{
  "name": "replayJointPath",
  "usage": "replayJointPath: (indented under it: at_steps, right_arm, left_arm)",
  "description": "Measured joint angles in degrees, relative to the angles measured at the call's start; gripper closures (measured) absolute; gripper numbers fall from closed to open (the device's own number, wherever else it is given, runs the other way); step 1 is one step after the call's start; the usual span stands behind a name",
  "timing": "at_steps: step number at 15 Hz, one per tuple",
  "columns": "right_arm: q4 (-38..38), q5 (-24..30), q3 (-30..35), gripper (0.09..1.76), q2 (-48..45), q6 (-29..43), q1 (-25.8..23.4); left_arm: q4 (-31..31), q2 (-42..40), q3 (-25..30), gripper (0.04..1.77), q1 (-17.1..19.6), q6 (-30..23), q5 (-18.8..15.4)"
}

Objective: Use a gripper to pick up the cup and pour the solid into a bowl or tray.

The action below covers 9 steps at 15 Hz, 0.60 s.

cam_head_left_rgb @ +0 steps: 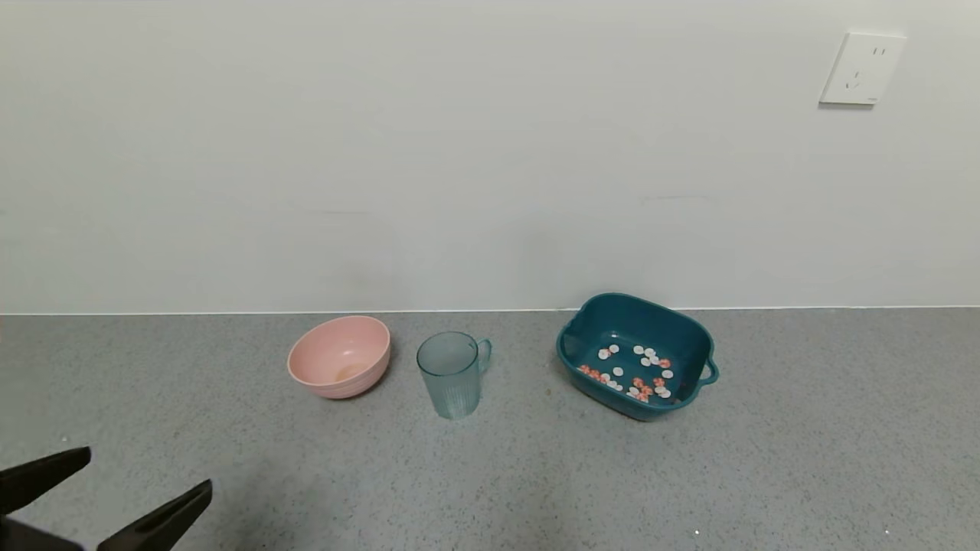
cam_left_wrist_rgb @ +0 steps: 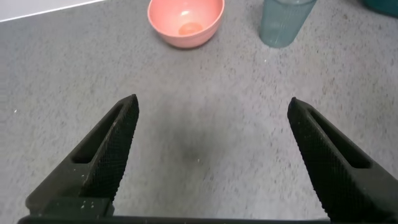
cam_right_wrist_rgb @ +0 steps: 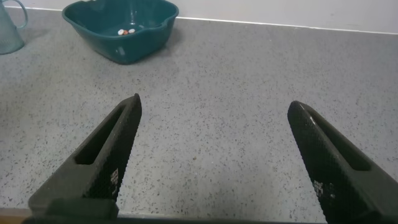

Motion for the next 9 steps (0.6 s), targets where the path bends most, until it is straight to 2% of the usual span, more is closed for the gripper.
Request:
replayJointPath:
  at_steps: [2,9]
  right_arm:
    - [0.00,-0.02,0.00,0.14,0.00,0.00,0.00]
    - [0.00,-0.02,0.00,0.14,0.00,0.00,0.00]
  left_arm:
    - [2.94,-4.96,0.50,0.09,0.09,-0.09,0.28]
    - [3.72,-17.09,4.57,0.09,1.60,0.11,0.56]
